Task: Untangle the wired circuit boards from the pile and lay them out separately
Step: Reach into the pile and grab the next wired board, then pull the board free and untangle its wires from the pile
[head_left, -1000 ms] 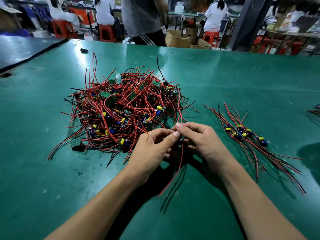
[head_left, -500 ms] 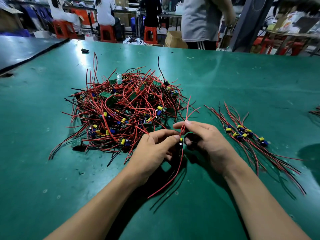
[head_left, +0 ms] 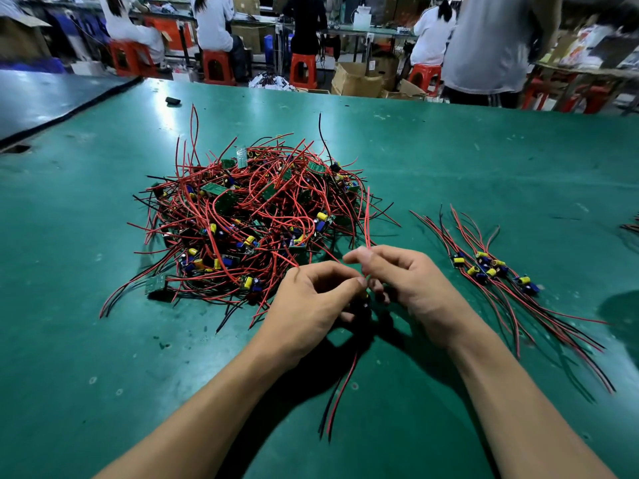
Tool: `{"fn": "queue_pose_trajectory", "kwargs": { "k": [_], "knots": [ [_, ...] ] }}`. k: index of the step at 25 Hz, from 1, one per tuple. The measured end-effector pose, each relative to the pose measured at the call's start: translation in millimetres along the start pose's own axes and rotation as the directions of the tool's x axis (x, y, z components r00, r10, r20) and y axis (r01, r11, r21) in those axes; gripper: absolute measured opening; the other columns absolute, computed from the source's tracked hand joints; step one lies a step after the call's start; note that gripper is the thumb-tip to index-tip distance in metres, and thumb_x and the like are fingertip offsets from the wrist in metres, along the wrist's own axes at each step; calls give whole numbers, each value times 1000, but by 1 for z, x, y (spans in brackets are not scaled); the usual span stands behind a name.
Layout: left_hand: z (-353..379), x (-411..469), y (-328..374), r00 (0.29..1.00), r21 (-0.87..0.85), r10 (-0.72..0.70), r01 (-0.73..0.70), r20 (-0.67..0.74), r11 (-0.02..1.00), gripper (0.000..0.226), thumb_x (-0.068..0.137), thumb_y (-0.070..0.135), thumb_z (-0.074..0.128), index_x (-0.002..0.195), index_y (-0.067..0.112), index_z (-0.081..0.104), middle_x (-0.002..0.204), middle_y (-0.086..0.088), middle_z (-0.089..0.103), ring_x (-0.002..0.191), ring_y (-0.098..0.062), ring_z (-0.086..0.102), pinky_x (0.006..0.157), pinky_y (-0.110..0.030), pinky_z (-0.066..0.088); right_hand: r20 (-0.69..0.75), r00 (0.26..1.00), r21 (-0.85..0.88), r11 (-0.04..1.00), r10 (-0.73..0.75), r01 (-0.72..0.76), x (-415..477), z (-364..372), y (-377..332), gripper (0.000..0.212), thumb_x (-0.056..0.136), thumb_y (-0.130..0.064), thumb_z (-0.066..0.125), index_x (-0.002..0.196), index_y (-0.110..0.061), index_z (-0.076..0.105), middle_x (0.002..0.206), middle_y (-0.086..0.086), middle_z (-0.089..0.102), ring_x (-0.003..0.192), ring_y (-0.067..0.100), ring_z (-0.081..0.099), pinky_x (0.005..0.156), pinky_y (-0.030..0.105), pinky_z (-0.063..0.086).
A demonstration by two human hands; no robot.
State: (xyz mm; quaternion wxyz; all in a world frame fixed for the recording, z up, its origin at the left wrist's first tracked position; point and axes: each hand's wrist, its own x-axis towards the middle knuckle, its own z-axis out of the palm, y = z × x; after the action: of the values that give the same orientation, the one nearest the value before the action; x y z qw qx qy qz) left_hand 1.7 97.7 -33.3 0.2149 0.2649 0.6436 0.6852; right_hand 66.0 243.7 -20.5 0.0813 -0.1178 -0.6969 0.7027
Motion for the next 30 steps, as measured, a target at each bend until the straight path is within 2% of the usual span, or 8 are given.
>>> {"fn": "queue_pose_trajectory", "kwargs": {
  "k": [2, 7, 11, 14, 18, 21, 24, 30],
  "knots": [
    [0, -1, -1, 999, -16, 6, -7, -32, 1000, 13, 90, -1, 63, 84, 3, 75, 68, -4, 72, 60, -13, 67, 57, -28, 58, -58, 997, -201, 979, -54, 41, 0, 0, 2, 35, 73, -51, 75, 81, -17, 76, 59, -4, 56, 51, 5, 45, 49, 16, 37],
    [1, 2, -4, 993, -19, -38, 36, -108, 999, 5, 87, 2, 69, 86, -2, 71, 74, -23, 69, 63, -20, 63, 63, -40, 59, -84, 985, -233, 965, -147, 124, 3, -1, 7, 19, 87, -27, 77, 74, -13, 74, 58, -9, 58, 51, 1, 45, 52, 12, 36],
    [-3, 5, 0, 983, -190, -182, 174, -25, 966, 5, 88, -1, 66, 85, -2, 71, 67, -11, 67, 58, -24, 69, 52, -25, 56, -155, 969, -242, 958, -192, 151, 5, 1, 11, 18, 85, -33, 78, 78, -16, 76, 64, -4, 63, 59, 8, 48, 58, 21, 39],
    [-3, 5, 1, 972, -228, -231, 235, 45, 945, 15, 89, -1, 64, 79, 1, 74, 63, -8, 67, 52, -17, 66, 48, -21, 53, -110, 974, -191, 966, -197, 173, 4, 5, 13, 25, 86, -39, 71, 90, -16, 80, 86, 7, 67, 79, 12, 61, 74, 29, 50],
    [0, 5, -2, 978, -202, -202, 207, 44, 957, 15, 91, 4, 64, 85, 0, 76, 71, -10, 70, 55, -12, 63, 51, -19, 51, -7, 998, -43, 997, -61, 60, 5, 3, 15, 26, 88, -35, 68, 101, -15, 79, 107, 12, 71, 98, 28, 70, 91, 47, 58],
    [-1, 4, -4, 983, -146, -182, 185, 28, 972, 14, 92, 8, 65, 89, 4, 78, 80, -3, 74, 59, -12, 65, 56, -19, 53, 118, 990, 78, 993, 77, -87, 2, -3, 12, 26, 88, -28, 70, 108, -14, 77, 106, 18, 75, 87, 27, 71, 78, 38, 61],
    [0, 3, -3, 980, -185, -198, 201, 35, 962, 14, 92, 4, 64, 89, 3, 77, 81, 4, 77, 62, -19, 70, 55, -20, 54, 70, 996, 101, 993, 62, -69, 2, -2, 12, 20, 90, -19, 68, 106, -11, 77, 100, 17, 73, 78, 19, 69, 60, 26, 56],
    [-1, 2, 4, 966, -244, -253, 256, 40, 935, 14, 92, -1, 60, 93, -3, 74, 79, -22, 69, 58, -22, 69, 55, -24, 58, 69, 993, 171, 980, 91, -102, 1, -1, 11, 17, 94, -16, 65, 105, -10, 76, 84, 11, 72, 64, 13, 66, 55, 21, 53]
  ]
}}
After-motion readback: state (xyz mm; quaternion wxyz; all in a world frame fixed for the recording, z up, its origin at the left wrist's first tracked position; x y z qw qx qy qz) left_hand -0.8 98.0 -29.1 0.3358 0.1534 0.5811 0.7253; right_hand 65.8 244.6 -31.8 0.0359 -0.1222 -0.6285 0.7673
